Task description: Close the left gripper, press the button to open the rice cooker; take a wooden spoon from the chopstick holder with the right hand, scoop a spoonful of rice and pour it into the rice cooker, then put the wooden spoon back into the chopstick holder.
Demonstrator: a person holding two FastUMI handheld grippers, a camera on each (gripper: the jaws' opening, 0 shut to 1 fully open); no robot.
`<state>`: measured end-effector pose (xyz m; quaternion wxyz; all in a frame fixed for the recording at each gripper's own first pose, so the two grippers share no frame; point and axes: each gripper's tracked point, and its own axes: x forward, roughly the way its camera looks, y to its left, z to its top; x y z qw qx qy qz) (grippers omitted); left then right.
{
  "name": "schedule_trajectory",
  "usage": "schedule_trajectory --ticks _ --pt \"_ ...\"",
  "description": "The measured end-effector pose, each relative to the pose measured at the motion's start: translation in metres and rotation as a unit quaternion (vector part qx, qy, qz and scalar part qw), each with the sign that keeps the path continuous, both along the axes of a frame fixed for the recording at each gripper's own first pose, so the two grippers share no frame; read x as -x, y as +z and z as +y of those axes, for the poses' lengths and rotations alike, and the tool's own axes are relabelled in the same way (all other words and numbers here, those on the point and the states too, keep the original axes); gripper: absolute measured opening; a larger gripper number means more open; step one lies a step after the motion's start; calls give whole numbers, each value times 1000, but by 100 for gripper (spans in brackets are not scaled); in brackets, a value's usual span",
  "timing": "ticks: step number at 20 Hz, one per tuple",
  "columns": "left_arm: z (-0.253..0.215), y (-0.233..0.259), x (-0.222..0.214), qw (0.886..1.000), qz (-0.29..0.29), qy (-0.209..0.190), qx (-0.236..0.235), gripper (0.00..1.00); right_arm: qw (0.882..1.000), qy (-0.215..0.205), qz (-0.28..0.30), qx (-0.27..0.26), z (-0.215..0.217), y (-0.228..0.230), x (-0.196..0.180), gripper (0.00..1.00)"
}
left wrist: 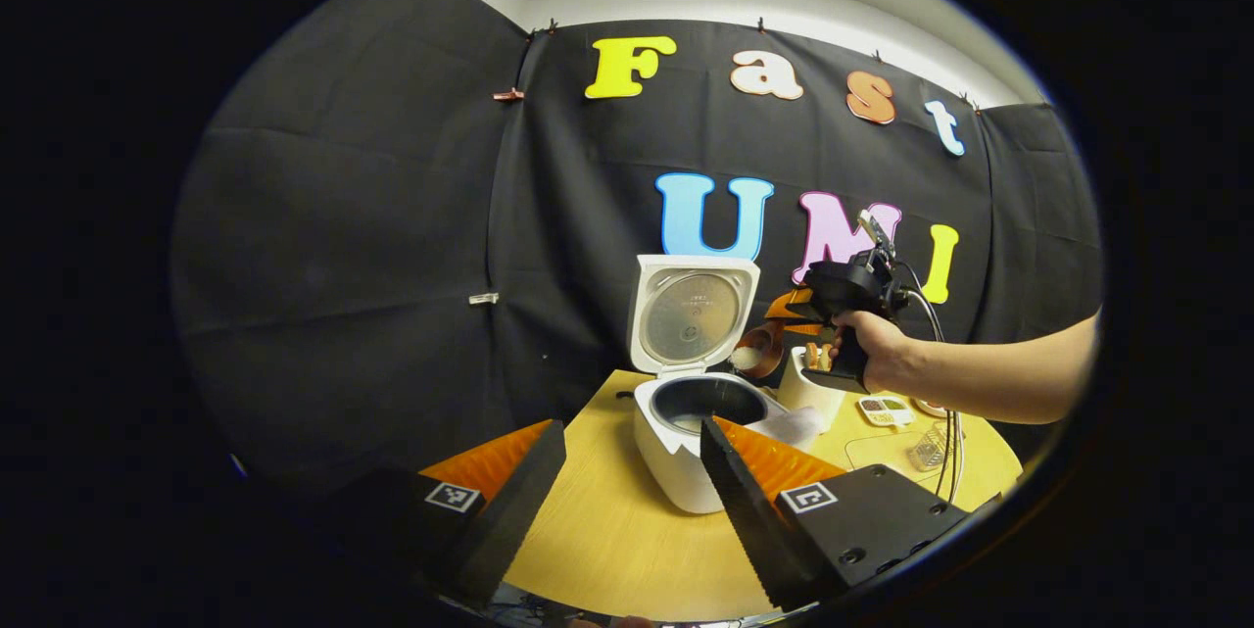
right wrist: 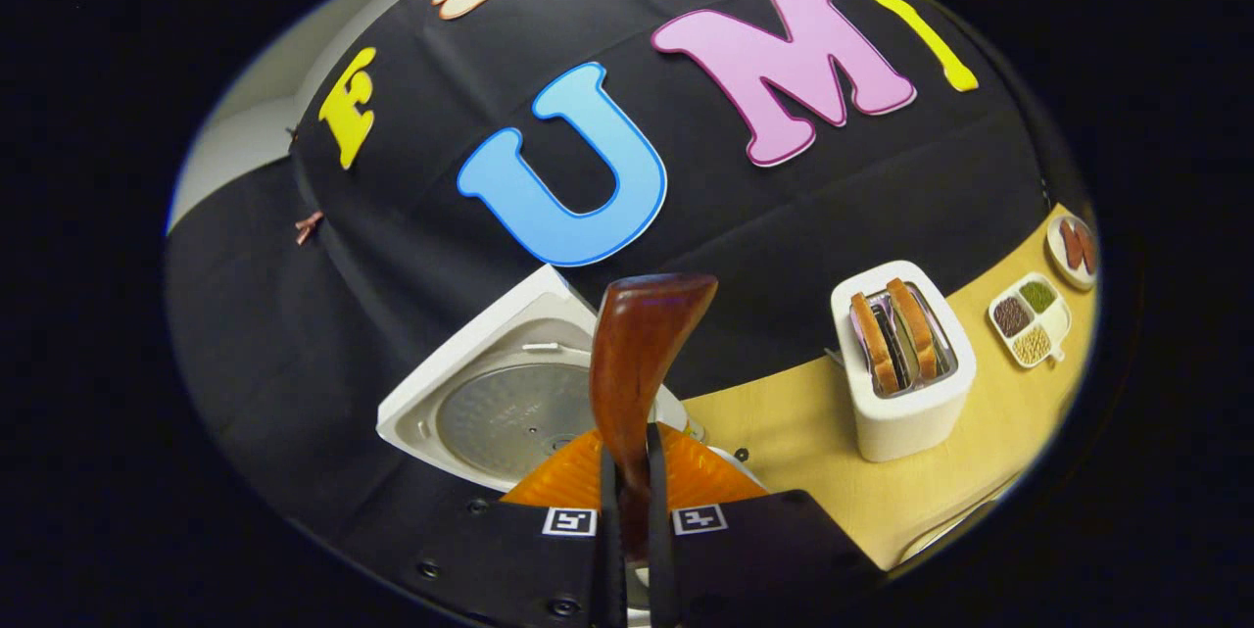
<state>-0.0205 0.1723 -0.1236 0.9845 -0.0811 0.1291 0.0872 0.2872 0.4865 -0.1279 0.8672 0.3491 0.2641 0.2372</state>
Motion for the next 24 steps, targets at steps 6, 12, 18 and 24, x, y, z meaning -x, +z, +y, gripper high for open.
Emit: schedule_trajectory --ticks 6,12,18,24 --pt "8 -12 6 1000 13 13 -1 96 990 61 -88 92 27 -2 6 13" --pt "10 -17 8 1000 18 15 11 95 960 123 -188 165 52 17 17 13" --pt "11 -21 9 1000 17 12 11 95 898 194 -306 249 76 30 44 13" --pt "7 -22 12 1000 20 8 9 98 840 249 -381 296 98 32 82 13"
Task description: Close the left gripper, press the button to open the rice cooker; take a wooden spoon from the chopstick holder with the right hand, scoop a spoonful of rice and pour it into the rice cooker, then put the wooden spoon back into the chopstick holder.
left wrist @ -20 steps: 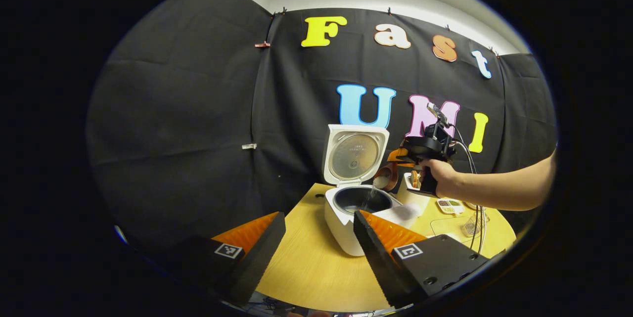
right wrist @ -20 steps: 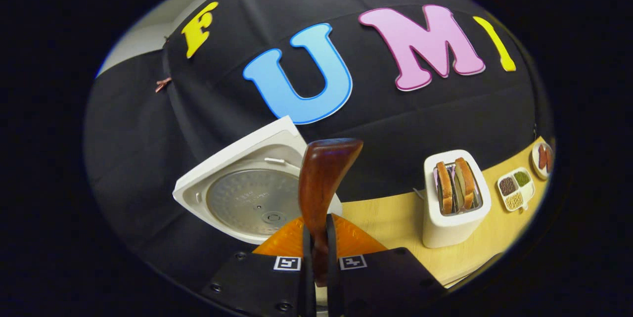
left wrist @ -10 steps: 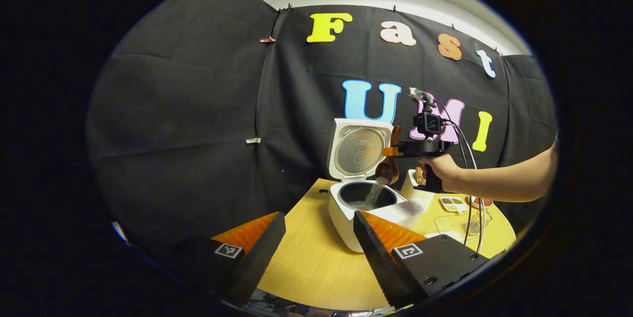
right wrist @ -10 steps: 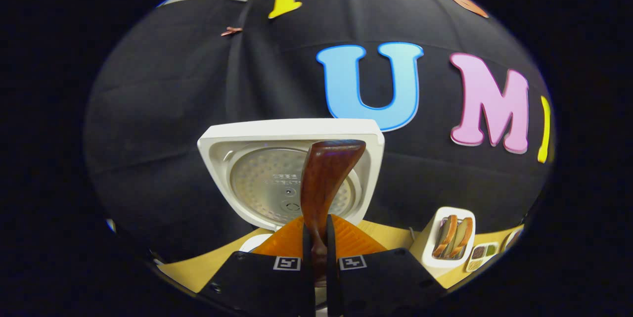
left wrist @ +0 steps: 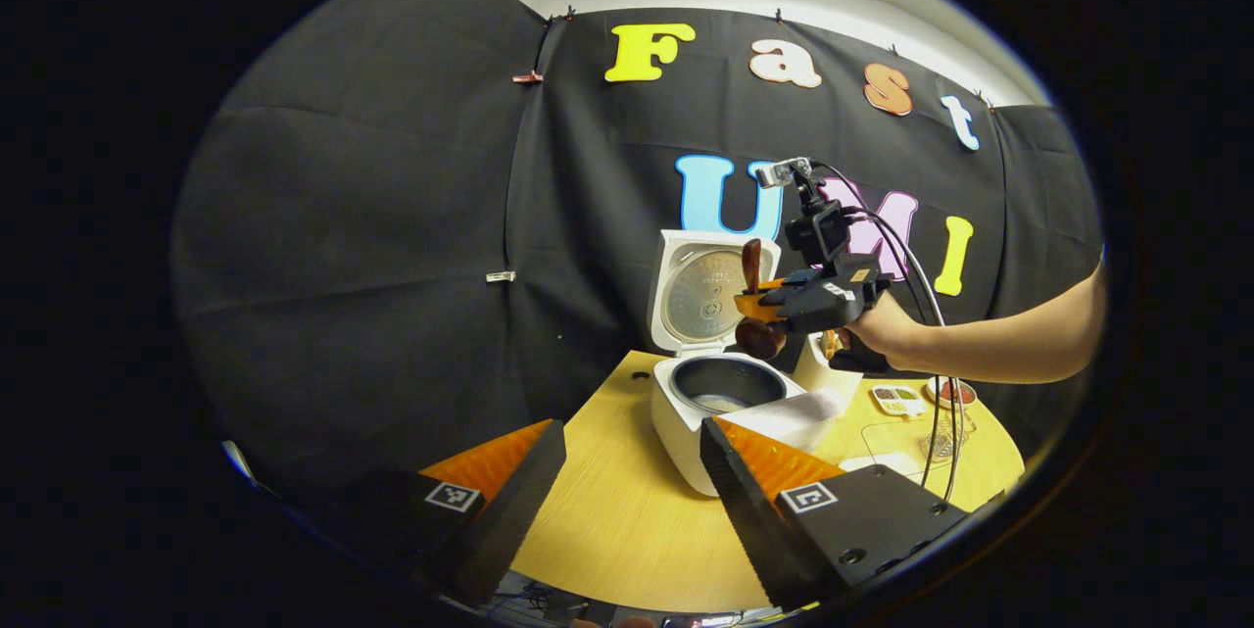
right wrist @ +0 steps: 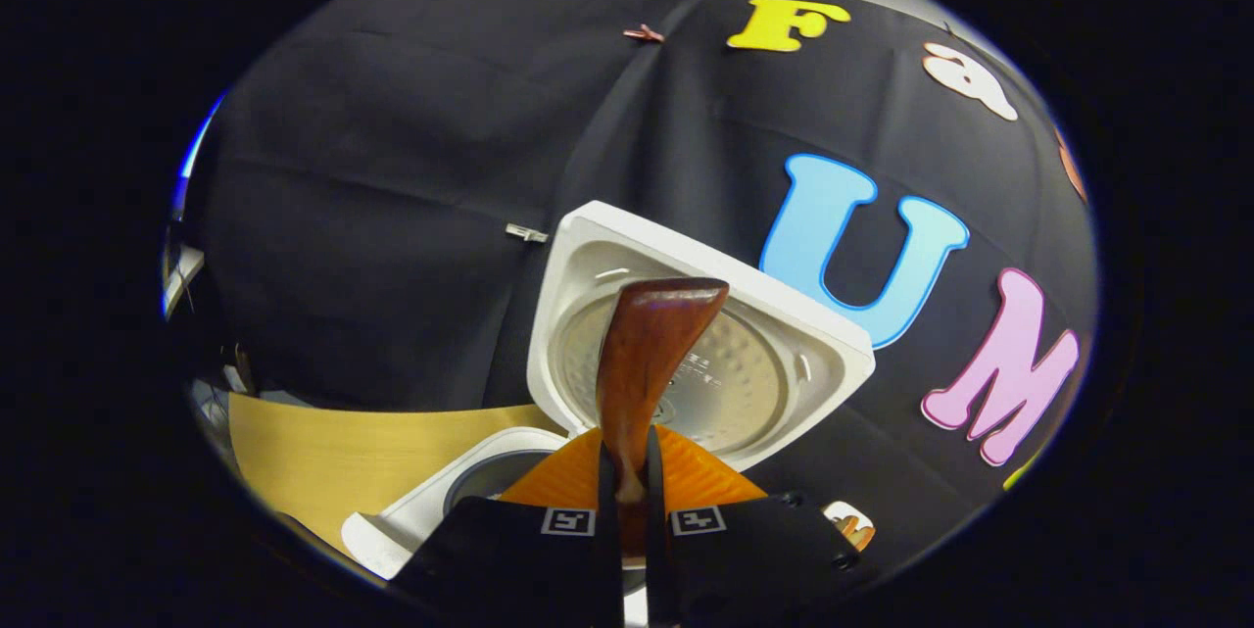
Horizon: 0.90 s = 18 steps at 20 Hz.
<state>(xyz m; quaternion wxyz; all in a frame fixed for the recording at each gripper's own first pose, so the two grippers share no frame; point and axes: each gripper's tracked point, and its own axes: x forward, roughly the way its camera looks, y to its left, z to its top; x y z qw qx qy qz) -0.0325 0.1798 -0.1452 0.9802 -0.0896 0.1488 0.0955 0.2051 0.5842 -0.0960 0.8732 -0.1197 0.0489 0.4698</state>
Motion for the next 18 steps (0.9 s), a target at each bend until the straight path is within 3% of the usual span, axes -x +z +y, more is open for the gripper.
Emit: schedule_trajectory --ticks 6,9,10,11,13,16,18 --pt "-3 3 4 1000 0 -7 -9 95 999 13 -31 32 2 -3 12 13" --pt "-2 3 8 1000 1 -5 -12 95 1000 -6 30 -3 -4 -1 5 14" --pt "-1 2 9 1000 3 -5 -14 95 998 -18 64 -23 -9 0 1 10" --pt "-1 1 12 1000 5 -4 -14 95 993 -28 104 -49 -14 1 -3 13" --pt "-2 2 15 1000 6 -5 -15 95 974 -52 195 -107 -29 4 -13 13" --pt "-5 5 16 1000 5 -7 -18 95 921 -85 328 -193 -54 5 -24 11" --pt "-7 6 16 1000 3 -9 -20 95 894 -96 371 -234 -75 10 -30 13"
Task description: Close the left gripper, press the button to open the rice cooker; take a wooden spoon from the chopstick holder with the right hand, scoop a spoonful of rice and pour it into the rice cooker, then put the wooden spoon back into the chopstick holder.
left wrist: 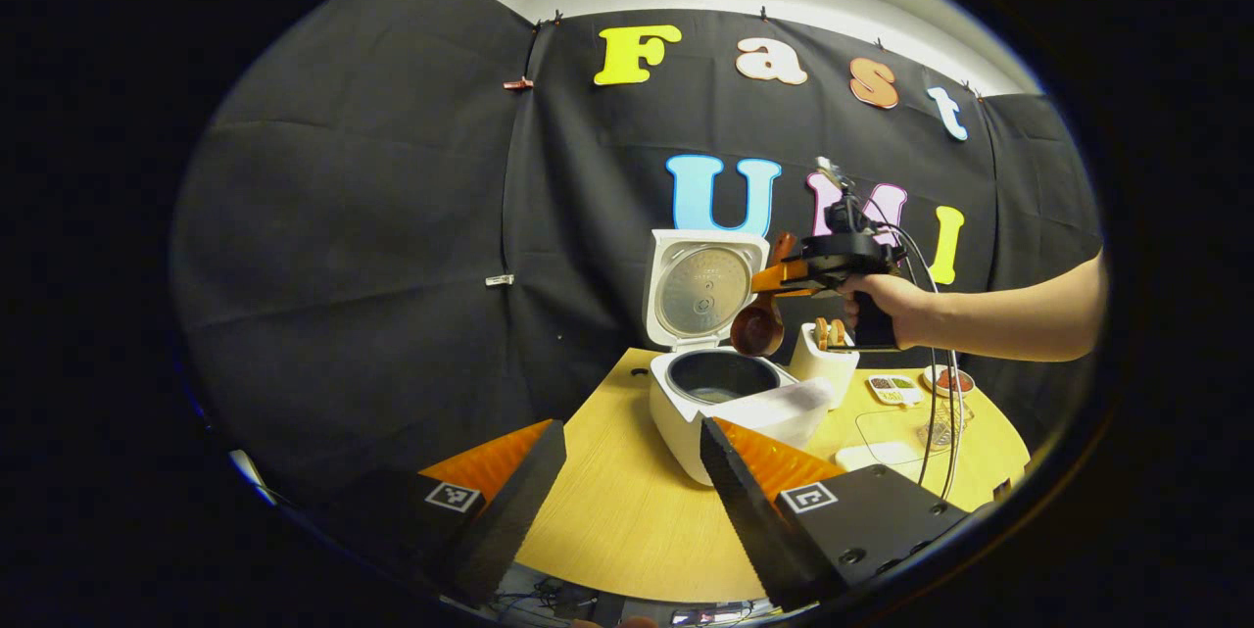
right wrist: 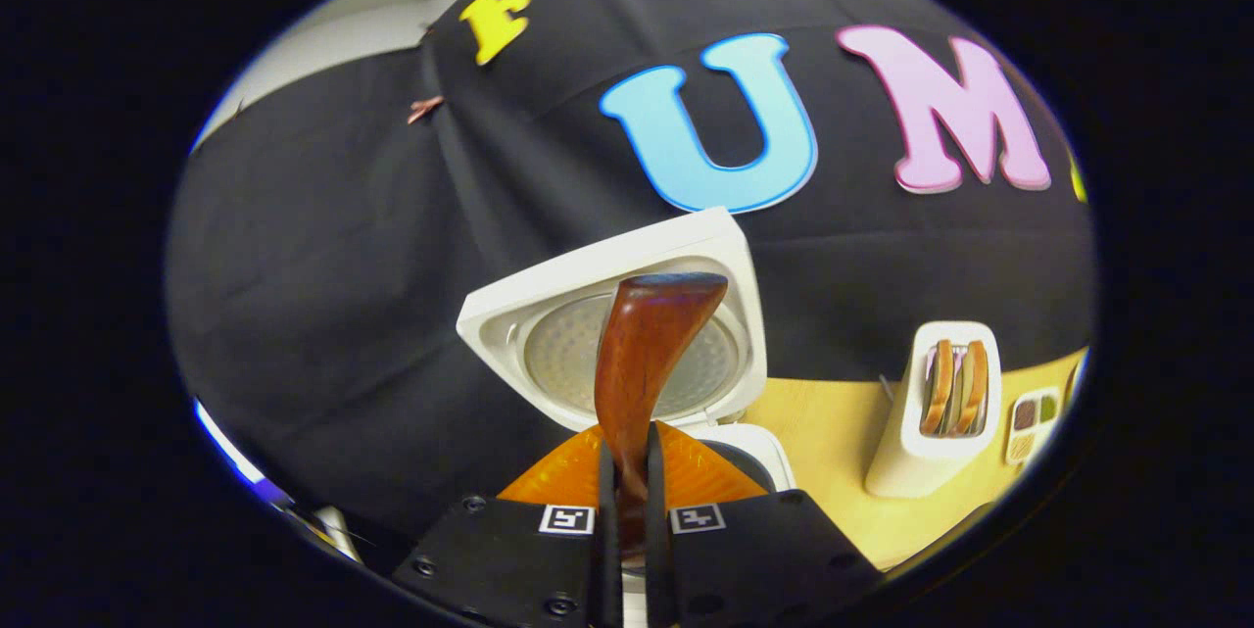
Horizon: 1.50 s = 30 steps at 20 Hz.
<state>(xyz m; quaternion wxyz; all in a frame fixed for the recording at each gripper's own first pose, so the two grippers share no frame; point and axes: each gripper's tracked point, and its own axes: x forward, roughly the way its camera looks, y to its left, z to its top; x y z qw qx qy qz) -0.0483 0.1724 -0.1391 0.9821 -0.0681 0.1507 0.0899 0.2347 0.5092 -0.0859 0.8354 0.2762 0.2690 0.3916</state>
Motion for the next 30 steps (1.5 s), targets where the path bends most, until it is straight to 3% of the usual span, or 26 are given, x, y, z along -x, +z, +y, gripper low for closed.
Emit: schedule_trajectory --ticks 8,13,18,23,30 --pt "-35 18 -11 999 -13 -36 1 95 989 -43 77 -117 -100 11 6 13" --pt "-68 37 -20 998 -29 -64 3 95 983 -101 94 -125 -198 -16 12 13" --pt "-101 50 -33 995 -35 -96 12 95 980 -160 81 -84 -302 -50 12 13" --pt "-127 54 -40 993 -35 -112 10 95 969 -237 73 -10 -409 -103 6 13" --pt "-147 56 -50 993 -22 -115 18 95 954 -277 66 98 -488 -179 8 13"
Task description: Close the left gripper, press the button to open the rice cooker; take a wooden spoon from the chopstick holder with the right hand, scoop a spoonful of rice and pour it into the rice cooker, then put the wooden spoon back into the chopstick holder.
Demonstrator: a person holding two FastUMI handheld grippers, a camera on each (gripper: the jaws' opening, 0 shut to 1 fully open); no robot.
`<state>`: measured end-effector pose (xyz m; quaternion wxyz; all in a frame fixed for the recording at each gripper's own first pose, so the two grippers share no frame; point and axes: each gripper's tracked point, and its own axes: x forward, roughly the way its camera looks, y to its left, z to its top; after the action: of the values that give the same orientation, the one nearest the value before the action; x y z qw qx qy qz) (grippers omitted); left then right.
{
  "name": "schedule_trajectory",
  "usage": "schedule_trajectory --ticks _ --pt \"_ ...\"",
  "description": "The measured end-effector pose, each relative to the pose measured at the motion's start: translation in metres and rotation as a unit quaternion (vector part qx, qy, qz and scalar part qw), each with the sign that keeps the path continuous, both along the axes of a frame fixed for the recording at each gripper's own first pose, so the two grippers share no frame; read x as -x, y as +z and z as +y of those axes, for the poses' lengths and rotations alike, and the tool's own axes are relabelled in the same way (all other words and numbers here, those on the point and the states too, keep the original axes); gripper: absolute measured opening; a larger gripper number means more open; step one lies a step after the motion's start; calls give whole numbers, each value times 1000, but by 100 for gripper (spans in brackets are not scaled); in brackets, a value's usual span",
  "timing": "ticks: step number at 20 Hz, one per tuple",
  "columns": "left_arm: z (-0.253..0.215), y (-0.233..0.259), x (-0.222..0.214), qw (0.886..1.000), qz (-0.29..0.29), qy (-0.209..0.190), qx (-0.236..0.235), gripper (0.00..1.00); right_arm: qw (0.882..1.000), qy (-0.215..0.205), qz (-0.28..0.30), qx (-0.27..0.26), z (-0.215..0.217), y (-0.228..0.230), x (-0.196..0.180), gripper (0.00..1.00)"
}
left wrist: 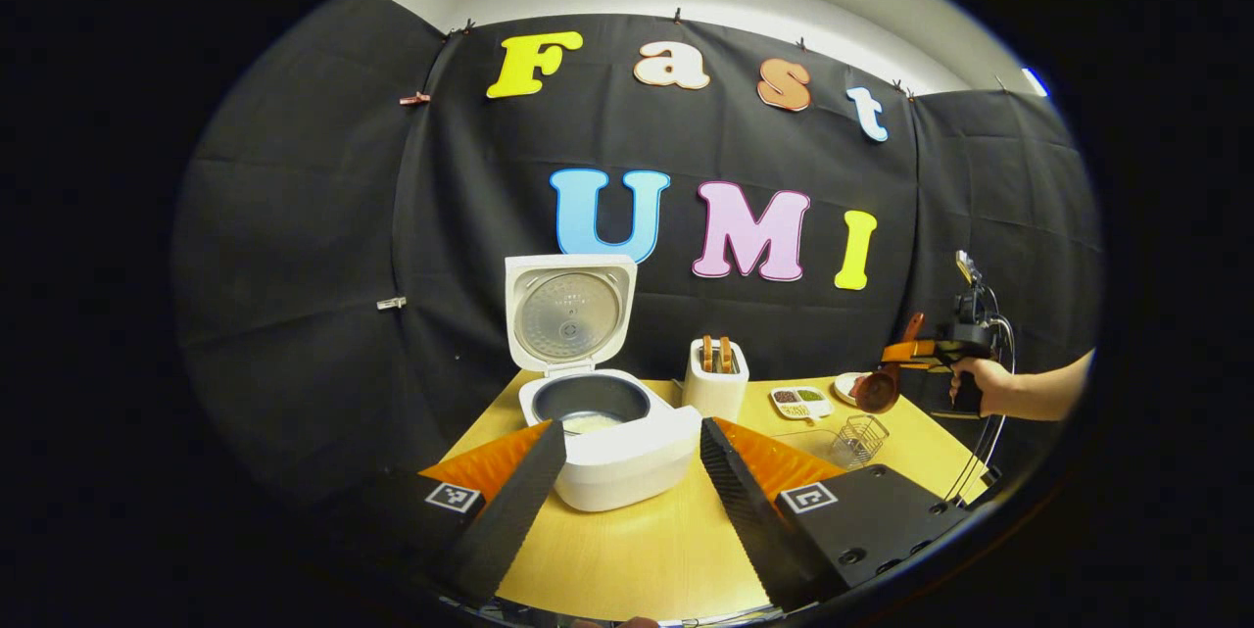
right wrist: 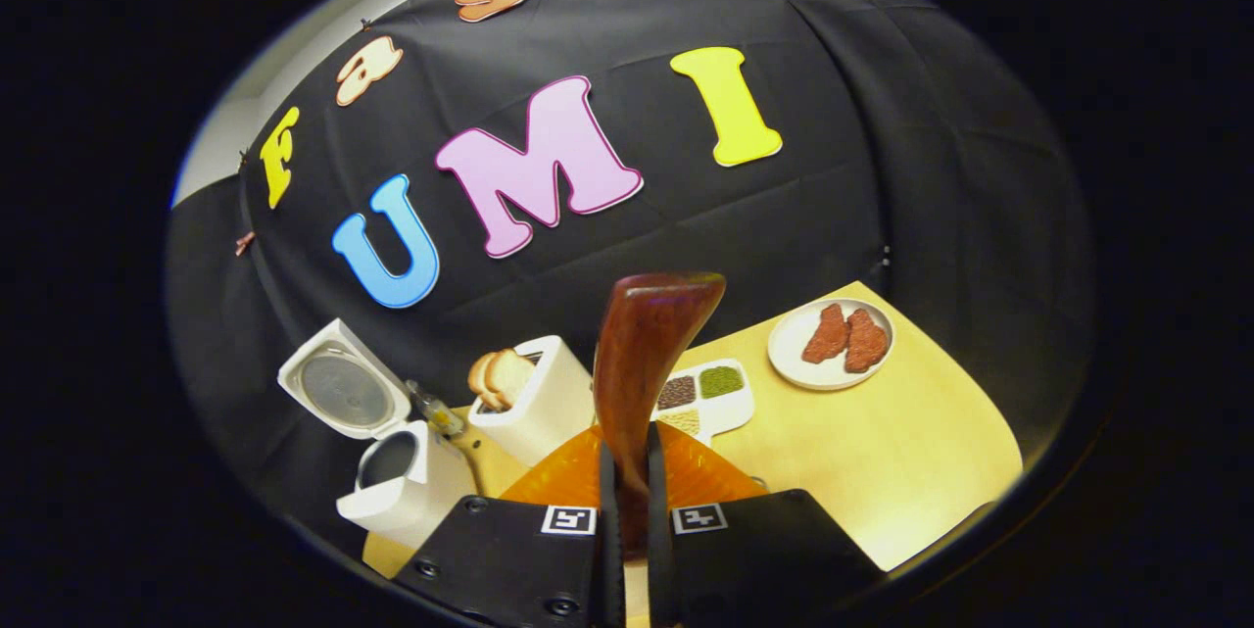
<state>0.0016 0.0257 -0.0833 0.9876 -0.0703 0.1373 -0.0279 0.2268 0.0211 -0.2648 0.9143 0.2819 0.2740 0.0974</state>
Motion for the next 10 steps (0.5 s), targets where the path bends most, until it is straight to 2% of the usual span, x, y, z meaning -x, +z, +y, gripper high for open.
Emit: schedule_trajectory --ticks 4,10 --pt "-6 1 -6 1000 7 2 -6 95 999 15 24 45 -4 -49 -1 14" --pt "-7 -14 -7 1000 21 5 -17 95 997 19 55 57 11 -97 -1 14"
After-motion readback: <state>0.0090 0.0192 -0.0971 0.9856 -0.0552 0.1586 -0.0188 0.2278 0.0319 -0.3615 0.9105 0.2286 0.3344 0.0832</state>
